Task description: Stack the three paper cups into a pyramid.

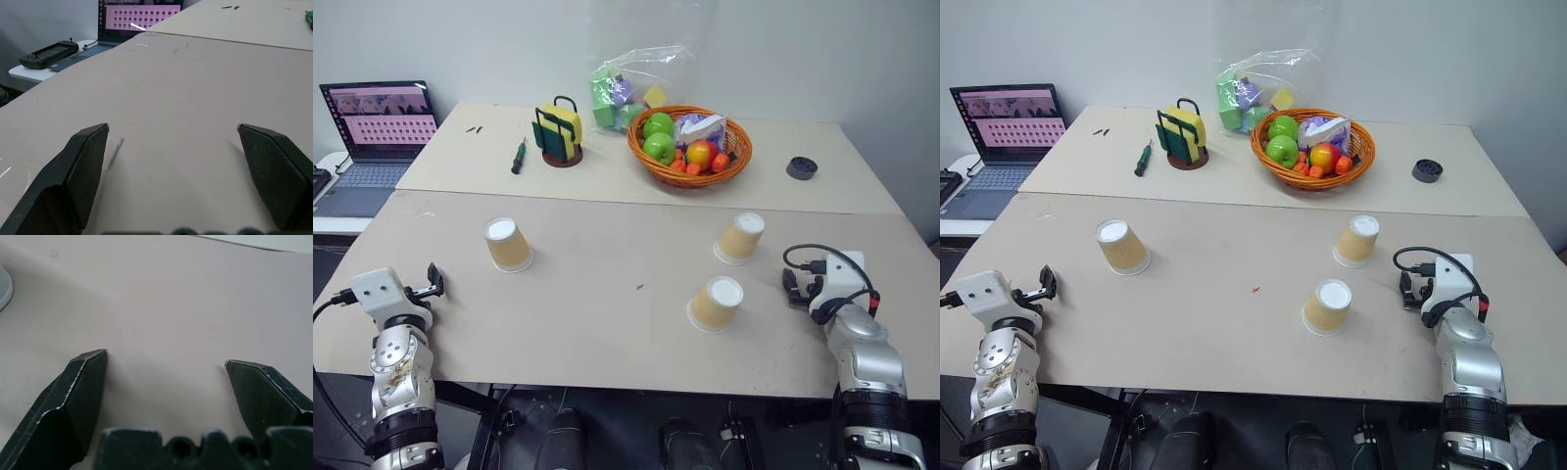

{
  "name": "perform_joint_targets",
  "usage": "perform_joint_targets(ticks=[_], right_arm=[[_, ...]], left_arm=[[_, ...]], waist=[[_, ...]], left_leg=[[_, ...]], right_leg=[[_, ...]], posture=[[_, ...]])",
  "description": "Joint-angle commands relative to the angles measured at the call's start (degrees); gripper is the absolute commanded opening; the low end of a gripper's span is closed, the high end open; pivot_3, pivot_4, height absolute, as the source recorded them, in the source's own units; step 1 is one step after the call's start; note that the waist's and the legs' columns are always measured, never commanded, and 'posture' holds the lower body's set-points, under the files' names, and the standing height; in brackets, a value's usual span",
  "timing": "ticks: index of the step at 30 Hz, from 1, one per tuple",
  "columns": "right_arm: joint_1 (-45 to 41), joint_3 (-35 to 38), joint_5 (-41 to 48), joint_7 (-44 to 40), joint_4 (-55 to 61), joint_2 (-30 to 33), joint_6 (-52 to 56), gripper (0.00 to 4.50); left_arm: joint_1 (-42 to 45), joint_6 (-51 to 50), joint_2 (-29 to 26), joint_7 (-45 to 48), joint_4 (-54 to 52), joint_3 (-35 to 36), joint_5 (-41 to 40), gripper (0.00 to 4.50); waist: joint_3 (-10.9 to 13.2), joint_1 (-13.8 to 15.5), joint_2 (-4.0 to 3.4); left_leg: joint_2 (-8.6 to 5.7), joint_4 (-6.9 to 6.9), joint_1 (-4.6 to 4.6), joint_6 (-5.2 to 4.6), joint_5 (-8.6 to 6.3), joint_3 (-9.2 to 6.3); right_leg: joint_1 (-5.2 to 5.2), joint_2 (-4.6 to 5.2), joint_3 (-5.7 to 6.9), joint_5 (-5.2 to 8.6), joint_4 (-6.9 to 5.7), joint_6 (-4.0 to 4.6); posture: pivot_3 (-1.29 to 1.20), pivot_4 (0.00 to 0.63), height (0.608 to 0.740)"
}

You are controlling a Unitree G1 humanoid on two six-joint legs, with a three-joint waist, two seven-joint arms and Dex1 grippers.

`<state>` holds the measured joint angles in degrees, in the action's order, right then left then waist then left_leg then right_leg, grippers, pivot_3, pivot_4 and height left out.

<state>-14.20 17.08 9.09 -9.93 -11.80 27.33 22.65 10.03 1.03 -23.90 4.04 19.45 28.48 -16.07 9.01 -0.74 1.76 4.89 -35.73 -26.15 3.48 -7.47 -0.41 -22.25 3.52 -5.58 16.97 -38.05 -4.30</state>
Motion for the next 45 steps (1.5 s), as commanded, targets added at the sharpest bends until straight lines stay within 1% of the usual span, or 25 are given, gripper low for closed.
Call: perform_joint_targets(ticks=[1, 2, 4, 6, 8, 12, 13, 14, 16, 17, 20, 24, 29, 31, 36, 45], right_arm=[[1.56, -0.84, -1.31, -1.44, -1.21, 1.3, 0.04, 4.46], [2.38, -0.99, -1.81, -3.1, -1.61, 3.14, -0.8, 4.46], [3.79, -1.17, -2.32, -6.24, -2.45, 6.63, -2.18, 4.46], [6.06, -1.85, -1.91, -13.41, -2.09, 12.13, -3.24, 4.46], [8.67, -2.68, -0.08, -22.31, 0.79, 17.74, -2.95, 4.46], [16.4, -3.04, 7.45, -42.56, 11.96, 28.27, -1.1, 4.46], [18.22, -2.53, 9.86, -47.17, 15.14, 30.02, -0.49, 4.46], [19.36, -2.11, 11.41, -50.04, 17.2, 31.01, 0.04, 4.46], [20.63, -1.39, 15.26, -54.82, 21.48, 32.19, 1.53, 4.46], [19.89, -1.81, 17.14, -56.41, 23.42, 32.31, 2.32, 4.46], [17.38, -4.06, 18.75, -58.43, 26.3, 32.1, 2.95, 4.46], [10.45, -8.88, 17.07, -56.22, 26.86, 29.16, 3.29, 4.46], [5.33, -12.0, 15.35, -53.66, 25.09, 26.24, 3.05, 4.46], [4.0, -13.06, 14.55, -53.6, 24.08, 25.64, 2.62, 4.46], [0.61, -15.87, 13.64, -53.81, 23.48, 24.22, 2.51, 4.46], [-1.66, -17.43, 13.41, -53.19, 23.79, 23.14, 3.17, 4.46]], left_arm=[[-3.08, -1.88, 0.64, 5.27, -4.78, -4.02, -0.62, 4.5], [-5.14, -2.97, 0.33, 9.46, -8.86, -7.19, -1.05, 4.5], [-8.06, -5.21, -0.46, 15.02, -14.53, -11.0, -1.85, 4.5], [-10.6, -8.19, -2.44, 19.57, -19.29, -13.37, -2.97, 4.5], [-13.14, -10.43, -5.06, 24.49, -24.17, -15.73, -3.77, 4.5], [-16.95, -14.08, -10.25, 33.19, -34.1, -20.58, -5.32, 4.5], [-17.08, -14.69, -11.16, 34.73, -35.79, -21.46, -5.35, 4.5], [-17.08, -15.12, -11.66, 35.68, -36.77, -21.94, -5.33, 4.5], [-15.93, -16.07, -12.17, 36.95, -38.23, -22.75, -5.85, 4.5], [-14.6, -16.88, -12.31, 37.6, -39.02, -23.43, -6.27, 4.5], [-11.8, -18.84, -12.31, 38.93, -39.98, -24.64, -7.07, 4.5], [-10.42, -20.69, -13.83, 42.96, -42.11, -26.36, -8.69, 4.5], [-9.92, -21.34, -16.78, 49.22, -44.59, -24.19, -13.47, 4.5], [-10.48, -19.44, -18.5, 51.66, -44.62, -23.72, -13.09, 4.5], [-10.8, -19.2, -20.87, 54.63, -45.54, -22.97, -14.13, 4.5], [-10.9, -18.66, -21.23, 55.49, -46.05, -23.06, -13.7, 4.5]], waist=[[0.0, 0.0, 0.0], [0.0, -0.02, 0.0], [-0.01, 0.45, -0.02], [-0.02, 1.24, -0.04], [-0.02, 1.4, -0.04], [0.01, 0.72, -0.04], [0.05, 0.59, -0.06], [0.1, 0.45, -0.14], [0.18, 0.05, -0.27], [0.2, -0.14, -0.29], [0.23, -0.15, -0.28], [0.3, -0.22, -0.22], [0.44, 0.05, -0.24], [0.45, 0.14, -0.26], [0.46, 0.02, -0.25], [0.46, 0.11, -0.25]], left_leg=[[0.0, 0.0, 0.0, 0.0, 0.0, 0.0], [0.0, 0.0, 0.0, 0.0, 0.0, 0.0], [-0.03, 0.02, -0.03, 0.01, -0.02, 0.05], [-0.09, 0.02, -0.03, 0.02, -0.08, 0.05], [-0.08, 0.03, -0.03, 0.04, -0.09, 0.05], [-0.02, 0.18, -0.01, -0.01, -0.08, 0.09], [0.01, 0.15, 0.01, 0.0, -0.08, 0.08], [0.01, 0.12, -0.02, 0.01, -0.08, 0.08], [0.0, 0.12, -0.02, -0.01, -0.07, 0.09], [-0.01, 0.12, -0.02, -0.01, -0.07, 0.09], [0.0, 0.1, -0.01, -0.02, -0.06, 0.07], [-0.01, 0.06, -0.04, -0.03, -0.06, 0.07], [-0.02, 0.15, -0.1, -0.06, -0.05, 0.07], [-0.01, 0.15, -0.1, -0.06, -0.05, 0.07], [-0.01, 0.12, -0.1, -0.06, -0.05, 0.08], [0.0, 0.12, -0.1, -0.06, -0.04, 0.08]], right_leg=[[0.0, 0.0, 0.0, 0.0, 0.0, 0.0], [0.0, 0.0, 0.0, 0.0, 0.0, 0.0], [0.02, 0.06, -0.02, 0.01, 0.07, 0.02], [-0.04, 0.11, -0.01, 0.1, 0.14, 0.11], [-0.03, 0.11, -0.01, 0.32, 0.11, 0.49], [-0.02, 0.09, -0.07, 0.46, 0.1, 0.53], [-0.03, 0.05, -0.05, 0.52, 0.06, 0.42], [-0.06, 0.05, -0.07, 0.57, 0.03, 0.34], [-0.04, 0.06, -0.09, 0.64, 0.05, 0.22], [-0.04, 0.07, -0.11, 0.65, 0.06, 0.21], [-0.04, 0.05, -0.08, 0.65, 0.04, 0.19], [-0.06, 0.05, -0.09, 0.64, 0.07, 0.17], [-0.13, 0.04, -0.08, 0.57, 0.05, 0.07], [-0.14, 0.03, -0.07, 0.57, 0.04, 0.07], [-0.12, 0.04, -0.09, 0.65, 0.05, 0.18], [-0.12, 0.03, -0.08, 0.63, 0.02, 0.19]], posture=[[0.0, 0.15, 0.692], [0.0, 0.15, 0.692], [0.0, 0.15, 0.692], [0.0, 0.15, 0.692], [0.0, 0.15, 0.692], [0.0, 0.15, 0.692], [0.0, 0.15, 0.692], [0.0, 0.15, 0.692], [0.0, 0.15, 0.692], [0.0, 0.15, 0.692], [0.0, 0.15, 0.692], [0.0, 0.15, 0.692], [0.0, 0.15, 0.692], [0.0, 0.15, 0.692], [0.0, 0.15, 0.692], [0.0, 0.15, 0.692]])
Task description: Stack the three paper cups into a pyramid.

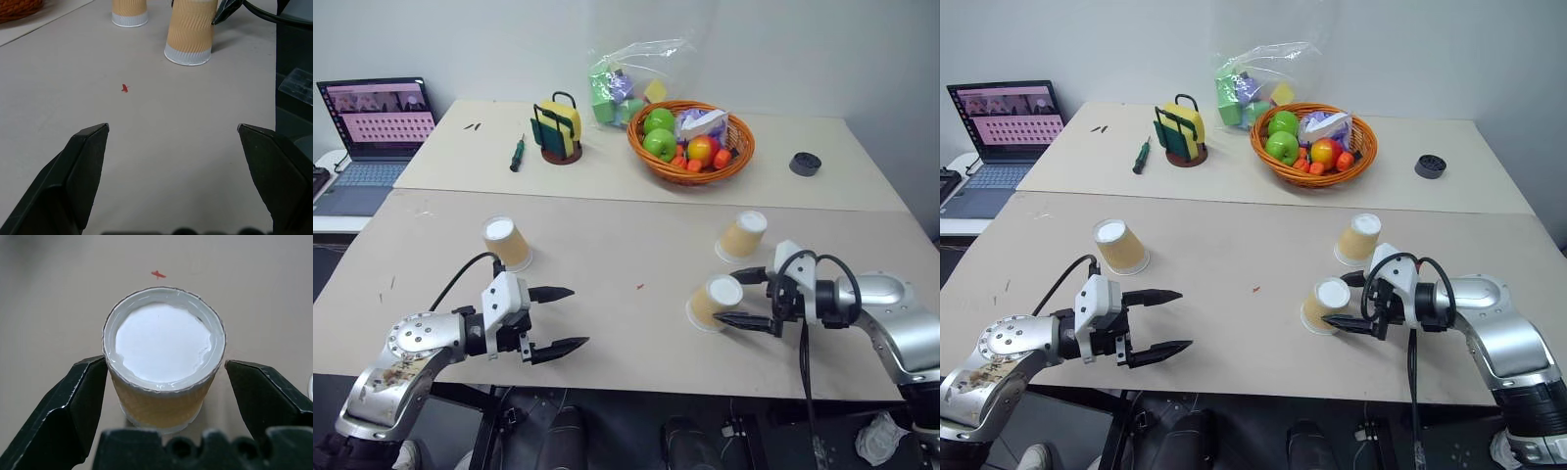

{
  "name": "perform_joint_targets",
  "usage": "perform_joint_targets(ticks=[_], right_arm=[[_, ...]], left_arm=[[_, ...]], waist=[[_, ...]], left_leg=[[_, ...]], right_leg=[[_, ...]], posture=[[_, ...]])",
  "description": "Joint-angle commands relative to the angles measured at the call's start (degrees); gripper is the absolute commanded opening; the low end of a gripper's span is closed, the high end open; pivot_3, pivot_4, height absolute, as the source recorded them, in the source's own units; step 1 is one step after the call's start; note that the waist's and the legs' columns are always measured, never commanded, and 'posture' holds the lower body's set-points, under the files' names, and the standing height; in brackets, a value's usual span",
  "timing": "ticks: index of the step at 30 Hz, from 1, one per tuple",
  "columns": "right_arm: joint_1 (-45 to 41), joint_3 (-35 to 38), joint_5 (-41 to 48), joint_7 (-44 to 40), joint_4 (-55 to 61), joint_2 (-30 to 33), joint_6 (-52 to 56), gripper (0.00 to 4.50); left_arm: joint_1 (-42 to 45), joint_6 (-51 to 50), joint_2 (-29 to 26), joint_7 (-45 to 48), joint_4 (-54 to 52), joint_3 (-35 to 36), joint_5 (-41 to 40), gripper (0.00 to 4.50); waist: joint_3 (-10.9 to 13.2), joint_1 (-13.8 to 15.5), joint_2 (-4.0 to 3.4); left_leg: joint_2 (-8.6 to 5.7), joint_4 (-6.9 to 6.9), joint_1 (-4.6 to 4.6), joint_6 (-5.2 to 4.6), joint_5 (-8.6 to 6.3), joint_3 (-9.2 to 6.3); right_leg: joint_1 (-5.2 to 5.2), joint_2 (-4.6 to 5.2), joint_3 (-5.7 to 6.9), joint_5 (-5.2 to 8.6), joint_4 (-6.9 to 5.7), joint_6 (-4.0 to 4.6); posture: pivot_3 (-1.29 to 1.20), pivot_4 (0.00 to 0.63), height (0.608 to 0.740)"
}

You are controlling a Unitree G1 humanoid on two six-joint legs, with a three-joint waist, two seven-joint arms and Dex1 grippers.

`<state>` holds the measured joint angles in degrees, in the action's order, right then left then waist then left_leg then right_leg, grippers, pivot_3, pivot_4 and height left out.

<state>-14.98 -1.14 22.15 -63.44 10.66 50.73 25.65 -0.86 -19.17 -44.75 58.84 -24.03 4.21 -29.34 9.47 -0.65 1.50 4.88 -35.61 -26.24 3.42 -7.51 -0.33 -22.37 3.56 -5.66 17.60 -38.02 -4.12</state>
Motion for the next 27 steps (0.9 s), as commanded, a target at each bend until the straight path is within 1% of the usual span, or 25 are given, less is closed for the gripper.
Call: perform_joint_targets(ticks=[1, 3, 5, 6, 8, 9, 14, 17, 20, 23, 25, 27], right_arm=[[-0.94, 0.95, 0.59, 0.32, 1.66, -0.26, 0.43, 4.46], [-1.34, 1.25, 1.14, 0.13, 2.24, -0.18, 1.01, 4.46], [-1.51, 1.34, 1.22, 0.06, 2.44, -0.13, 1.2, 3.95], [-1.62, 1.21, 1.08, 0.08, 2.39, -0.12, 1.14, 3.79], [-1.79, 1.0, 0.88, 0.12, 2.34, -0.11, 1.07, 3.01], [-2.42, 0.91, 1.18, 0.19, 2.58, -0.35, 1.43, 2.79], [-6.83, 0.44, 4.02, -0.38, 4.68, -1.79, 3.92, 2.79], [-14.51, -3.37, 4.44, -0.17, 4.52, -5.71, 6.43, 2.79], [-23.37, -11.67, -0.43, -0.76, 0.01, -11.64, 6.02, 2.79], [-31.12, -19.27, -6.02, -1.12, -8.66, -18.31, 3.86, 2.79], [-34.77, -23.47, -9.58, -2.53, -14.41, -21.6, 1.21, 2.79], [-37.43, -26.07, -12.31, -3.66, -19.57, -24.18, -1.43, 2.79]], left_arm=[[-0.14, 1.58, -0.37, 0.67, -2.65, 1.19, -0.38, 4.5], [-0.51, 1.94, -0.41, 0.62, -2.74, 0.98, 0.16, 4.5], [-0.73, 2.0, -0.35, 0.48, -2.87, 0.94, 0.31, 4.5], [-0.75, 1.99, -0.31, 0.41, -2.91, 0.94, 0.31, 4.5], [-0.81, 2.03, -0.28, 0.35, -2.97, 0.94, 0.33, 4.5], [-0.95, 2.16, -0.33, 0.38, -2.92, 0.9, 0.51, 4.5], [-1.14, 2.17, -0.36, 0.21, -2.79, 0.8, 0.84, 4.5], [-0.84, 2.17, -0.19, 0.29, -2.25, 0.41, 1.21, 4.5], [-0.16, 2.35, 0.0, 0.64, -1.48, -0.56, 1.78, 4.5], [0.8, 2.39, 0.38, 0.72, -0.74, -1.4, 2.06, 4.5], [1.2, 2.43, 0.63, 0.73, -0.48, -1.77, 2.34, 4.5], [1.37, 2.45, 0.83, 0.59, -0.33, -1.95, 2.43, 4.5]], waist=[[0.0, 0.01, 0.0], [0.0, -0.04, 0.0], [0.0, -0.05, 0.0], [0.0, -0.05, 0.0], [0.0, -0.06, 0.0], [0.0, -0.06, 0.0], [0.0, -0.24, -0.01], [0.02, -0.52, -0.02], [0.03, -0.87, -0.04], [0.03, -0.98, -0.05], [0.04, -0.59, -0.05], [0.07, 0.0, -0.08]], left_leg=[[0.0, 0.0, 0.0, 0.0, 0.0, 0.0], [0.0, -0.01, 0.0, 0.0, 0.0, 0.0], [0.0, -0.01, 0.0, 0.0, 0.0, 0.0], [0.0, -0.01, 0.0, 0.0, 0.0, 0.0], [0.0, -0.01, 0.0, 0.0, 0.0, 0.0], [0.0, -0.01, 0.0, 0.0, 0.0, 0.0], [0.01, -0.02, 0.01, 0.0, 0.0, 0.0], [0.02, -0.01, 0.01, 0.0, 0.0, 0.0], [0.06, -0.01, 0.04, 0.0, 0.0, 0.0], [0.06, 0.0, 0.04, -0.01, 0.0, -0.01], [0.06, 0.02, -0.01, -0.01, 0.0, -0.01], [0.05, 0.04, -0.14, -0.01, 0.01, -0.01]], right_leg=[[0.0, 0.0, 0.0, 0.0, 0.0, 0.0], [0.01, 0.0, 0.0, -0.02, 0.0, -0.03], [0.0, 0.0, 0.0, -0.07, -0.01, -0.04], [0.0, 0.0, 0.0, -0.07, -0.02, -0.04], [0.0, 0.0, 0.0, -0.07, -0.02, -0.04], [0.0, 0.0, 0.0, -0.07, -0.02, -0.04], [-0.01, -0.01, 0.0, -0.14, -0.04, 0.0], [-0.03, -0.02, 0.0, -0.26, -0.04, 0.11], [-0.05, -0.06, 0.0, -0.29, -0.09, 0.09], [-0.07, -0.07, 0.02, -0.37, -0.09, -0.02], [-0.13, -0.08, 0.03, -0.39, -0.12, -0.01], [-0.26, -0.07, 0.05, -0.39, -0.13, 0.01]], posture=[[0.0, 0.15, 0.692], [0.0, 0.15, 0.692], [0.0, 0.15, 0.692], [0.0, 0.15, 0.692], [0.0, 0.15, 0.692], [0.0, 0.15, 0.692], [0.0, 0.15, 0.692], [0.0, 0.15, 0.692], [0.0, 0.15, 0.692], [0.0, 0.15, 0.692], [0.0, 0.15, 0.692], [0.0, 0.15, 0.692]])
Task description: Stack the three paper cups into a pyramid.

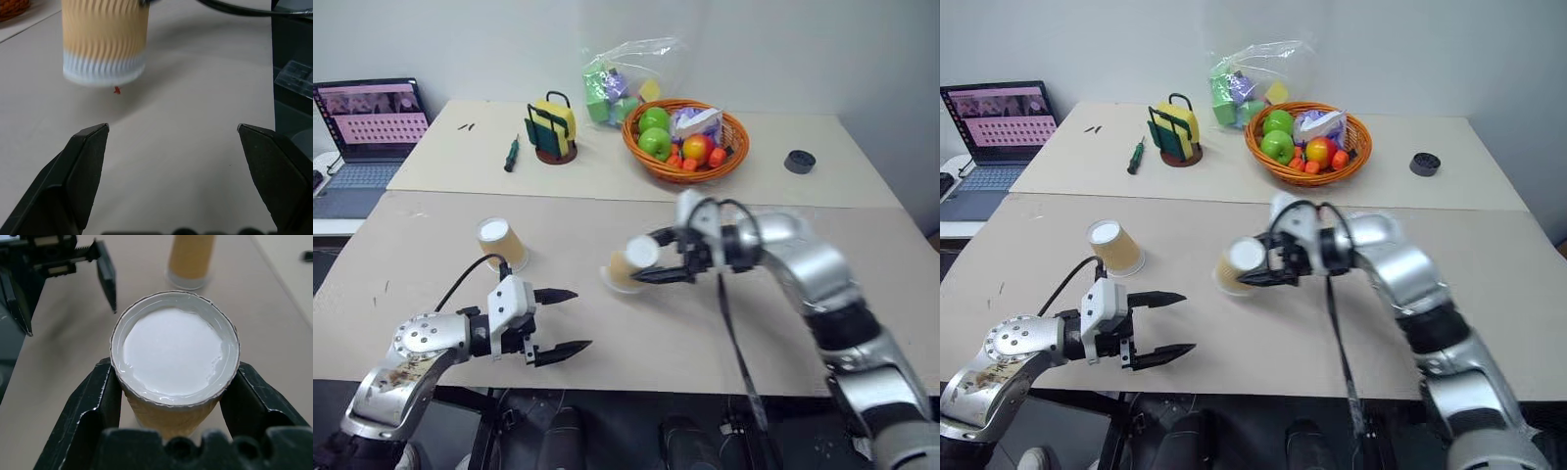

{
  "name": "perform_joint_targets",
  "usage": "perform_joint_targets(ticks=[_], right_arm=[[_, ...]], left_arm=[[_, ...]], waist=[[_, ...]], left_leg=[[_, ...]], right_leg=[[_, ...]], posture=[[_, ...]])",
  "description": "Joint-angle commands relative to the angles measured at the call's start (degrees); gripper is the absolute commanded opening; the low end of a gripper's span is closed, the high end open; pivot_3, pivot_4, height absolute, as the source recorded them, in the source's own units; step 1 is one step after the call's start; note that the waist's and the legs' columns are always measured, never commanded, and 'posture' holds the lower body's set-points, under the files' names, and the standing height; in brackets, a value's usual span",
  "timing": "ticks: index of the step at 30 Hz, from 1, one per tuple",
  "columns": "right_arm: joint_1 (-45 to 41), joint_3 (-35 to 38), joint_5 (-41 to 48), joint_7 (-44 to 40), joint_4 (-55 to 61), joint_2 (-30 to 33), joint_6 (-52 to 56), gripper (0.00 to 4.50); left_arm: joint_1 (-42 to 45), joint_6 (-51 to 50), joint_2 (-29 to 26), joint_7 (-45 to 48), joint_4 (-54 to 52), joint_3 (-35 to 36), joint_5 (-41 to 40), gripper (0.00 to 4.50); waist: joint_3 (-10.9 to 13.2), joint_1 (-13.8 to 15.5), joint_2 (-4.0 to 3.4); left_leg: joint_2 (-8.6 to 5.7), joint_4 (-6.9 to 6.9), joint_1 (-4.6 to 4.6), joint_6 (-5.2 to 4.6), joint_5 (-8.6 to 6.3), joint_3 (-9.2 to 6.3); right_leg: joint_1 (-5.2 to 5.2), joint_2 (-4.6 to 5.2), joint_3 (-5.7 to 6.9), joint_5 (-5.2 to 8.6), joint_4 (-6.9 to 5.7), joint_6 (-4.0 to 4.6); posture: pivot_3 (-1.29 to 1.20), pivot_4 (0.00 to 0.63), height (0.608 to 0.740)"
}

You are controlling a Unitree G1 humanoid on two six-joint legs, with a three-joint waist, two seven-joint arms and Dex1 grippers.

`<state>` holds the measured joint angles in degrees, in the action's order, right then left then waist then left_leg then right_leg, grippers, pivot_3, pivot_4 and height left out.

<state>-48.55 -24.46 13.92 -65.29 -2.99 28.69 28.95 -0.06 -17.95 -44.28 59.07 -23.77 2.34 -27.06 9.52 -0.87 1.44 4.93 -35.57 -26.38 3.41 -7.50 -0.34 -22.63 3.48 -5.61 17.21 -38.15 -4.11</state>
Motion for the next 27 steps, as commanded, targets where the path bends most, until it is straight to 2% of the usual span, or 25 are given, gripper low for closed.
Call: perform_joint_targets(ticks=[1, 8, 10, 11, 13, 14, 16, 21, 25, 27], right_arm=[[-5.05, -3.54, -5.1, -2.19, -8.34, -3.36, -5.78, 2.79], [-10.22, -3.97, -8.71, -4.29, -19.16, -8.48, -10.46, 2.79], [-10.52, -3.2, -9.23, -4.08, -20.62, -8.96, -11.14, 3.58], [-10.39, -2.62, -9.14, -4.29, -20.49, -8.8, -11.28, 3.66], [-9.9, -0.65, -8.5, -4.17, -19.24, -8.06, -10.99, 4.25], [-9.44, 0.69, -7.72, -4.45, -17.79, -7.11, -10.38, 4.39], [-8.41, 3.15, -6.05, -5.5, -14.55, -4.84, -8.76, 4.39], [3.39, 16.06, 6.96, -13.45, 8.07, 11.8, 1.57, 4.39], [17.29, 29.94, 18.14, -12.35, 21.28, 21.06, 12.23, 4.39], [26.01, 35.44, 17.95, -7.99, 24.99, 23.06, 14.31, 4.39]], left_arm=[[0.46, 1.34, 0.45, 0.25, -0.58, -0.12, 0.22, 4.5], [-0.35, 1.77, 1.38, -0.99, -0.85, -0.34, 0.9, 4.5], [-0.43, 1.69, 1.6, -1.31, -1.01, -0.34, 0.93, 4.5], [-0.47, 1.71, 1.67, -1.45, -1.07, -0.34, 0.96, 4.5], [-0.45, 1.69, 1.79, -1.63, -1.05, -0.32, 1.0, 4.5], [-0.44, 1.68, 1.84, -1.66, -1.03, -0.3, 1.03, 4.5], [-0.43, 1.67, 1.85, -1.74, -0.99, -0.25, 1.09, 4.5], [-1.04, 1.52, 1.59, -1.89, -1.47, 0.28, 0.9, 4.5], [-0.96, 1.6, 2.17, -3.28, -0.54, 1.45, 1.02, 4.5], [-0.92, 1.98, 2.3, -3.63, 0.36, 1.73, 1.52, 4.5]], waist=[[0.03, 0.36, -0.02], [0.04, 0.16, -0.03], [0.04, 0.17, -0.03], [0.04, 0.17, -0.03], [0.04, 0.17, -0.03], [0.04, 0.15, -0.03], [0.06, 0.3, -0.03], [0.07, 1.75, -0.02], [0.07, 1.26, -0.02], [0.07, 1.04, -0.01]], left_leg=[[0.0, 0.0, -0.05, 0.0, 0.0, 0.0], [0.01, -0.07, -0.05, 0.01, 0.01, 0.01], [0.01, -0.08, -0.05, 0.01, 0.01, 0.01], [0.01, -0.07, -0.05, 0.01, 0.01, 0.01], [0.01, -0.07, -0.05, 0.01, 0.01, 0.01], [0.01, -0.06, -0.06, 0.01, 0.01, 0.01], [0.01, -0.05, -0.08, 0.01, 0.01, 0.01], [-0.01, -0.1, -0.25, 0.01, 0.01, 0.0], [0.01, -0.12, -0.23, 0.02, 0.0, 0.0], [0.01, -0.11, -0.12, 0.02, 0.0, 0.0]], right_leg=[[-0.04, 0.0, 0.0, 0.0, -0.01, 0.0], [-0.25, -0.02, 0.01, 0.05, -0.52, 0.1], [-0.35, -0.02, 0.01, 0.12, -0.7, 0.17], [-0.38, -0.02, 0.01, 0.14, -0.74, 0.18], [-0.41, -0.03, 0.01, 0.18, -0.81, 0.22], [-0.44, -0.03, 0.01, 0.18, -0.82, 0.22], [-0.45, -0.03, 0.01, 0.19, -0.84, 0.23], [-0.47, -0.01, 0.03, 0.23, -0.79, 0.17], [-0.48, -0.02, 0.01, 0.25, -0.78, 0.18], [-0.39, -0.02, 0.0, 0.27, -0.79, 0.19]], posture=[[0.0, 0.15, 0.692], [0.0, 0.15, 0.692], [0.0, 0.15, 0.692], [0.0, 0.15, 0.692], [0.0, 0.15, 0.692], [0.0, 0.15, 0.692], [0.0, 0.15, 0.692], [0.0, 0.15, 0.692], [0.0, 0.15, 0.692], [0.0, 0.15, 0.692]])
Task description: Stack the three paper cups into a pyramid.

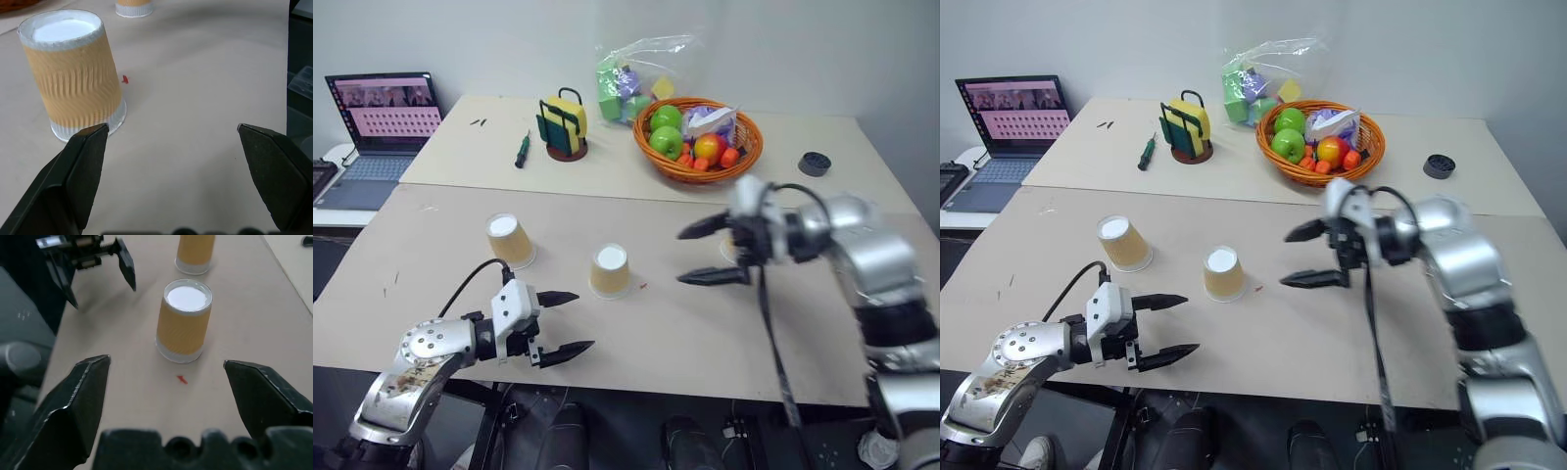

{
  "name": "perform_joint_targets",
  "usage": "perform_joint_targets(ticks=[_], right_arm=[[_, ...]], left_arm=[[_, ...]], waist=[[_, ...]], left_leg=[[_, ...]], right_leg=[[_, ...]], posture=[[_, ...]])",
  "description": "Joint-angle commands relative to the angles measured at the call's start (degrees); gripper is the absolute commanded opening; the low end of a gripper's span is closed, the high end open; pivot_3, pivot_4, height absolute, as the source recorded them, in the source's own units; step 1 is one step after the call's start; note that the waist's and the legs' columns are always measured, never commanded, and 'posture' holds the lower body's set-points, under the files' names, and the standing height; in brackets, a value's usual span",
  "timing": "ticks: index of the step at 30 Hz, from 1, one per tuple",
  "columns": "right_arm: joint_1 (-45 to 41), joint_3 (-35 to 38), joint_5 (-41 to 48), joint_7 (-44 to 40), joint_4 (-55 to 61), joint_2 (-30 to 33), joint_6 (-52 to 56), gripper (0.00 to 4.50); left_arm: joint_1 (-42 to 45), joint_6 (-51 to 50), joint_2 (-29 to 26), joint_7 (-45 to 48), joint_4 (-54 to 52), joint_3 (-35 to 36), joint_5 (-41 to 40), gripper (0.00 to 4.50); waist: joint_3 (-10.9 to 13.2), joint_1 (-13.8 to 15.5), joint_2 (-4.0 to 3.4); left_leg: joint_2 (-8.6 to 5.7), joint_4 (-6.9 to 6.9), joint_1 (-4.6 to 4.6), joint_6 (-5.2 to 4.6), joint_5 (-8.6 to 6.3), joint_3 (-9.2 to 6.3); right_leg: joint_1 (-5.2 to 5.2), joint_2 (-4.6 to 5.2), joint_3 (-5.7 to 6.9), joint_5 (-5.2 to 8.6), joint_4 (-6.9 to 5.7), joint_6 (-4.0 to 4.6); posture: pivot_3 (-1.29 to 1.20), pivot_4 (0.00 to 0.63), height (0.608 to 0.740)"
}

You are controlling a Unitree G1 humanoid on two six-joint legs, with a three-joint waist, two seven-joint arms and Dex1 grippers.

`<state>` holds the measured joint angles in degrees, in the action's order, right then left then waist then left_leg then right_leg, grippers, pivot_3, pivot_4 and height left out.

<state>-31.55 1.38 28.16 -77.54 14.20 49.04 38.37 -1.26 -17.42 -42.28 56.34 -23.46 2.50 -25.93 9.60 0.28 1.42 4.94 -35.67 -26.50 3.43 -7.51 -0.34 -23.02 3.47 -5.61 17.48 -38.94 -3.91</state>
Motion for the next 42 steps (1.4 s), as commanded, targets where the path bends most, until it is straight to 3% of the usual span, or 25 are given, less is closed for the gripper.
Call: perform_joint_targets(ticks=[1, 4, 7, 11, 24, 32, 42], right_arm=[[11.75, 10.6, 2.42, 7.11, 8.66, 2.95, 5.15, 4.39], [15.1, 8.57, -7.37, 23.47, 5.56, 1.01, 8.58, 4.39], [13.0, 9.4, -15.09, 40.66, -1.06, -4.79, 12.17, 4.39], [10.18, 13.36, -15.64, 49.54, -1.73, -10.75, 15.34, 4.39], [0.3, 10.37, -12.71, 52.14, -8.55, -16.34, 15.22, 4.39], [-8.8, 5.09, -15.93, 51.39, -25.19, -19.41, 4.62, 4.39], [-15.15, 3.57, -17.5, 50.76, -36.41, -20.93, -3.05, 4.39]], left_arm=[[0.22, 1.61, 0.26, -0.89, 0.3, 1.68, 0.52, 4.5], [0.7, 1.71, 0.46, -1.07, 0.66, 1.67, 0.65, 4.5], [2.18, 1.49, 0.99, -1.47, 1.13, 1.48, 0.69, 4.5], [3.18, 1.5, 1.33, -1.45, 1.77, 1.53, 1.04, 4.5], [4.38, 1.84, 1.68, -2.07, 2.87, 1.7, 1.87, 4.5], [4.25, 1.86, 1.91, -2.34, 2.81, 1.74, 2.22, 4.5], [3.04, 1.66, 1.76, -3.12, 1.73, 2.3, 2.33, 4.5]], waist=[[-0.02, -0.35, 0.02], [-0.01, -1.44, 0.03], [-0.01, -1.69, 0.05], [0.0, -1.4, 0.04], [0.0, -1.23, 0.02], [0.01, -1.55, 0.01], [0.02, -1.27, 0.0]], left_leg=[[0.0, 0.0, 0.09, 0.0, 0.0, 0.0], [-0.01, -0.07, 0.22, 0.0, 0.0, 0.02], [-0.01, -0.2, 0.24, 0.0, 0.01, 0.02], [-0.05, -0.23, 0.19, 0.01, 0.03, 0.02], [-0.06, -0.07, 0.08, -0.03, 0.0, 0.01], [-0.06, -0.06, 0.08, -0.04, 0.0, 0.02], [-0.06, -0.02, 0.05, -0.04, 0.0, 0.02]], right_leg=[[0.08, 0.0, -0.01, 0.02, 0.0, 0.0], [0.19, 0.02, -0.07, 0.04, 0.03, -0.03], [0.17, 0.02, -0.11, 0.16, 0.03, 0.18], [0.16, 0.02, -0.15, -0.06, 0.02, 0.02], [0.08, -0.01, -0.17, -0.05, 0.02, -0.09], [0.05, -0.02, -0.17, -0.05, 0.01, -0.09], [0.02, -0.02, -0.16, -0.05, 0.0, -0.09]], posture=[[0.0, 0.15, 0.692], [0.0, 0.15, 0.692], [0.0, 0.15, 0.692], [0.0, 0.15, 0.692], [0.0, 0.15, 0.692], [0.0, 0.15, 0.692], [0.0, 0.15, 0.692]])
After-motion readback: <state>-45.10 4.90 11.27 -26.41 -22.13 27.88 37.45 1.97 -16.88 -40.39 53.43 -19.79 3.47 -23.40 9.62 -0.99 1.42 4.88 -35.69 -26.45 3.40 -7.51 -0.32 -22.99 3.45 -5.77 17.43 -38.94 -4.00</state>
